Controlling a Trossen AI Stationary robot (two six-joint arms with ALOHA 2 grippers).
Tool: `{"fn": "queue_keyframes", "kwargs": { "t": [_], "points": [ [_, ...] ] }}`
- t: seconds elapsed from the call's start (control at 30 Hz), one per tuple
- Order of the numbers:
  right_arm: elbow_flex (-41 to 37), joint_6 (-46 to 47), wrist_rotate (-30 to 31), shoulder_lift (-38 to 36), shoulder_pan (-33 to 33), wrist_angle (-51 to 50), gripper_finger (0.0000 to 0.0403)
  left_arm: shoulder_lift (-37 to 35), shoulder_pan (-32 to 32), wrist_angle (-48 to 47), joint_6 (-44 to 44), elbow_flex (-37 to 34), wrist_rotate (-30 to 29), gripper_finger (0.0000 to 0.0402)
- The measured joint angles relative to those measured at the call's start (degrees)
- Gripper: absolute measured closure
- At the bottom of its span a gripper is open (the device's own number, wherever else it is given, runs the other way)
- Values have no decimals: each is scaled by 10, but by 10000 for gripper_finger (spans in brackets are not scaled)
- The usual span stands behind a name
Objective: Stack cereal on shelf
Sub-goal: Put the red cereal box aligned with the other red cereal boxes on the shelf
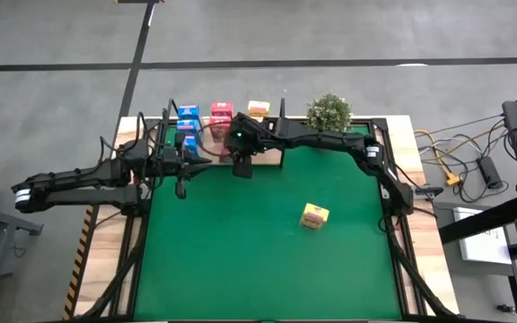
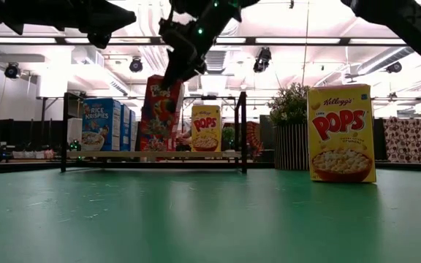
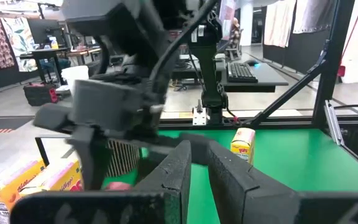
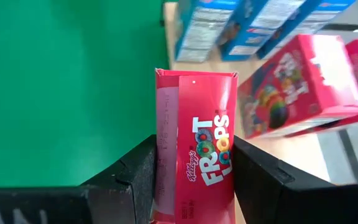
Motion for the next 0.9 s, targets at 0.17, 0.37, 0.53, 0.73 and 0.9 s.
{"fn": "queue_keyframes", "kwargs": {
  "t": [0.17,0.37,0.53,0.73,0.9],
  "points": [
    [-10,7,1,0,-8,30,234,0,0,0,0,0,0,365],
    [-36,-2,1,0,-12,58,234,0,0,0,0,0,0,365],
    [-57,-16,1,0,-12,85,234,0,0,0,0,0,0,365],
    [-68,-21,1,0,-16,97,230,0,0,1,0,0,0,365],
    [-76,-17,1,0,-25,100,208,0,0,1,0,0,-1,365]
  ]
}}
